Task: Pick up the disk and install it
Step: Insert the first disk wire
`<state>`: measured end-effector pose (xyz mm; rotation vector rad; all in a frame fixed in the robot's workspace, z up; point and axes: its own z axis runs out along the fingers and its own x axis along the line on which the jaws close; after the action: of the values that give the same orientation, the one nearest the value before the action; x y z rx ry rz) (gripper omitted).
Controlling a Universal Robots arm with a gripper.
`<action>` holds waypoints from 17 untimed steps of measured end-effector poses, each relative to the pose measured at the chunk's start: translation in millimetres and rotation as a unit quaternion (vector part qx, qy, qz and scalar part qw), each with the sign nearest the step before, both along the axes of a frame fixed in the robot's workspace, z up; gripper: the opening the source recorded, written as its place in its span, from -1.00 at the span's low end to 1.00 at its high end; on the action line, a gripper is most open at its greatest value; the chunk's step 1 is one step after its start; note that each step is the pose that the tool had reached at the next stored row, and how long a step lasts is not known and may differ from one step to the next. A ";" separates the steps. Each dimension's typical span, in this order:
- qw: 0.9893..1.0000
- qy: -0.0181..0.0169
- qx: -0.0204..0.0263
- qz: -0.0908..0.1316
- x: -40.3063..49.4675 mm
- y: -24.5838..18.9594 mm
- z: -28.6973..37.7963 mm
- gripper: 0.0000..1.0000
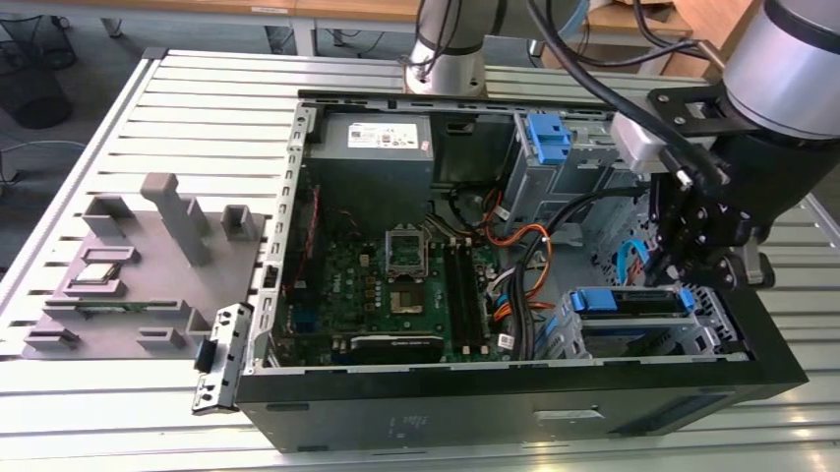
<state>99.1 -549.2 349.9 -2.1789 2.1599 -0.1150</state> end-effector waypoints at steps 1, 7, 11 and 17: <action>1.000 -0.002 0.000 0.000 -0.8 -0.3 -0.6 -0.68; 1.000 -0.013 0.003 0.002 -7.1 -1.9 -4.0 -0.68; 1.000 -0.021 0.006 0.003 -11.2 -2.4 -6.4 -0.68; 0.999 -0.034 0.009 0.005 -16.7 -3.1 -9.9 -0.68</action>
<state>82.4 -552.3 340.0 -2.1437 2.1060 -0.1650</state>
